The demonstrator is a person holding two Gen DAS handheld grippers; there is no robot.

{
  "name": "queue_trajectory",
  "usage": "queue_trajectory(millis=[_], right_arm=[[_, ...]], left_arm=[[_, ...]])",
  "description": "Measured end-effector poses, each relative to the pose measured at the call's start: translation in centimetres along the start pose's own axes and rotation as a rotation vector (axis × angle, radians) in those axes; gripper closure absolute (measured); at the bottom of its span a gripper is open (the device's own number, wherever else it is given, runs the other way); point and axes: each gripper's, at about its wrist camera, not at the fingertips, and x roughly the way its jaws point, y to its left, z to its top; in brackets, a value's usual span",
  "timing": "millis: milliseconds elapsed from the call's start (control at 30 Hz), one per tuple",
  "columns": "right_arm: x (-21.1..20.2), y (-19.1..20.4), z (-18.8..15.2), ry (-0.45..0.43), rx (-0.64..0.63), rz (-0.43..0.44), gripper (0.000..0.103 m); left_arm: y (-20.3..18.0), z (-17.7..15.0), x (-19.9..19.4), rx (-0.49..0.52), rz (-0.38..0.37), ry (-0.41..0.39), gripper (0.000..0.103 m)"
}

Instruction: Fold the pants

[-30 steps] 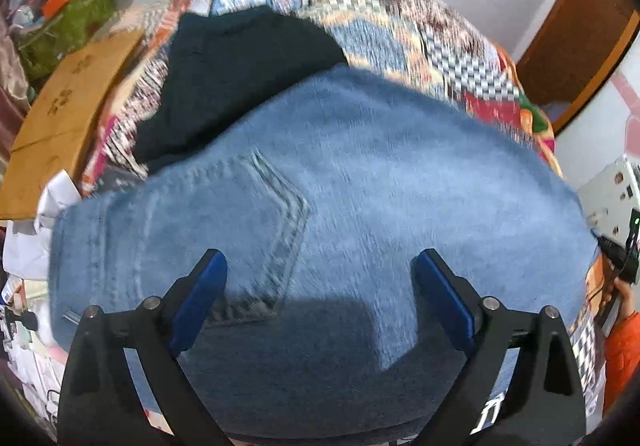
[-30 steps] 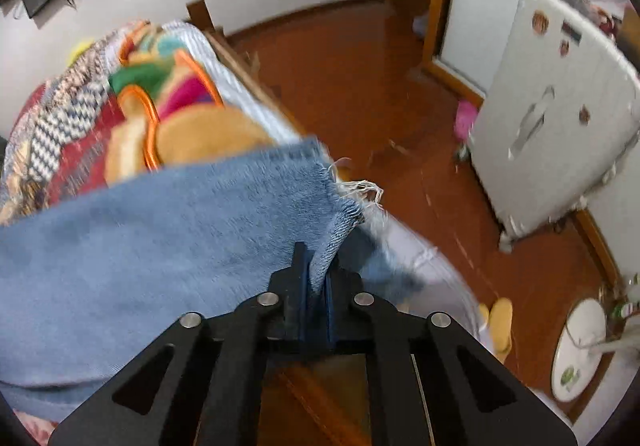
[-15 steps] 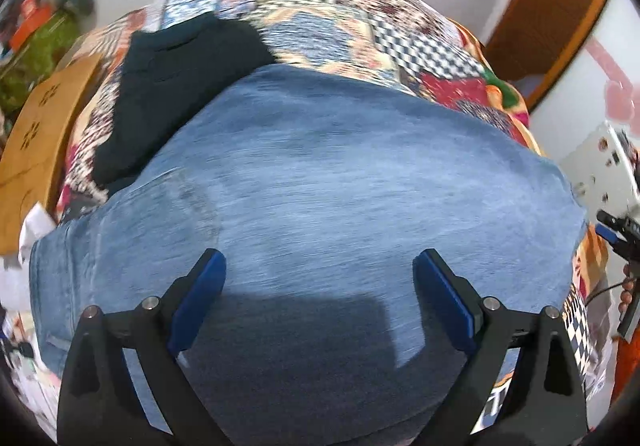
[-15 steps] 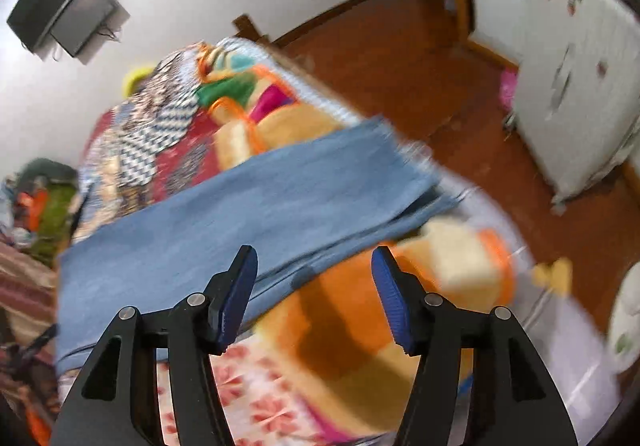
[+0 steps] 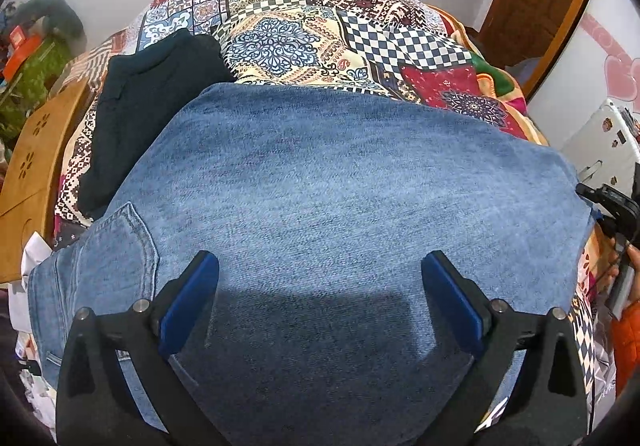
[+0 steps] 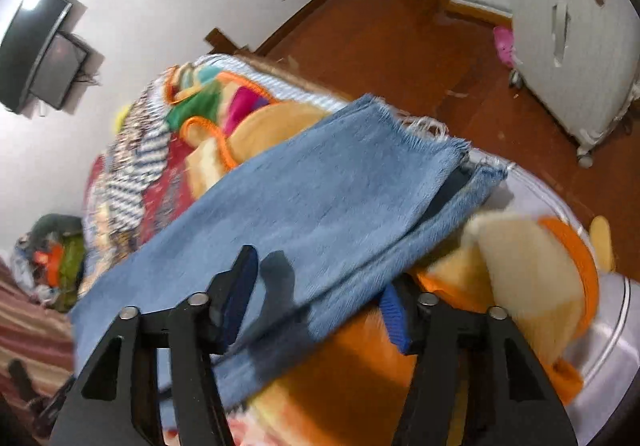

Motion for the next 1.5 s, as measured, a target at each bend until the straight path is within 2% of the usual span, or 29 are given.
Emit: queue_trajectory(millis=[33,100,233,367,500,667,767,867,1000,1200,1267,1333,1433,1467,1500], right_arm=[[0.6,0.2,0.3,-0.012,-0.009,-0.035,0.062],[1.2,0.1,0.7,-0.019,-0.018,-0.058,0.074],[1.0,-0.9,2.1,-0.002,0.05,0.0,0.091],[-1.5,1.0,2.6,-0.063,-0.015,0.02,0.095],[-4.8,4.3,3.4,-0.136,-0.054,0.133,0.096],[-9.2,11.5,3.2,-0.221,-0.237,0.247,0.097],[-10.4,16.0,1.8,-0.223,-0.351,0.313,0.097],[-10.4,20.3,-0.4,-0.178,-0.453,0.385,0.096],[-8.0,25.3,-4.0,-0.069,-0.564,0.464,0.096],[-2.3,29.1,-9.0,0.125,-0.666,0.474,0.096],[0.0,29.8,-11.2,0.238,-0.739,0.454,0.095],[1.4,29.6,-12.9,0.304,-0.787,0.42,0.092],[2.4,29.8,-14.4,0.349,-0.84,0.387,0.085],[2.3,29.7,-14.4,0.35,-0.847,0.391,0.08],[2.2,29.7,-14.3,0.37,-0.851,0.404,0.07]], left_arm=[[0.0,0.0,0.0,-0.001,-0.001,-0.001,0.0],[0.1,0.0,0.0,-0.005,-0.005,-0.002,0.0],[-0.2,0.1,-0.3,-0.018,0.001,-0.008,0.0],[-0.4,0.2,-1.4,-0.07,-0.047,-0.056,0.0],[-0.8,0.6,-3.2,-0.074,-0.056,-0.118,0.0],[-0.3,0.8,-5.6,-0.069,-0.046,-0.19,0.0],[0.7,0.6,-7.2,-0.084,-0.033,-0.234,0.0],[1.9,0.3,-8.5,-0.104,-0.032,-0.261,0.0],[3.3,-0.4,-9.7,-0.122,-0.009,-0.293,0.0],[4.9,-1.5,-10.2,-0.146,0.007,-0.298,0.0],[5.2,-1.8,-9.9,-0.153,0.011,-0.286,0.0],[5.4,-2.0,-9.6,-0.158,0.014,-0.276,0.0],[5.4,-2.0,-9.1,-0.162,0.018,-0.262,0.0],[5.4,-1.9,-9.0,-0.161,0.02,-0.26,0.0],[5.2,-1.7,-8.9,-0.159,0.021,-0.258,0.0]])
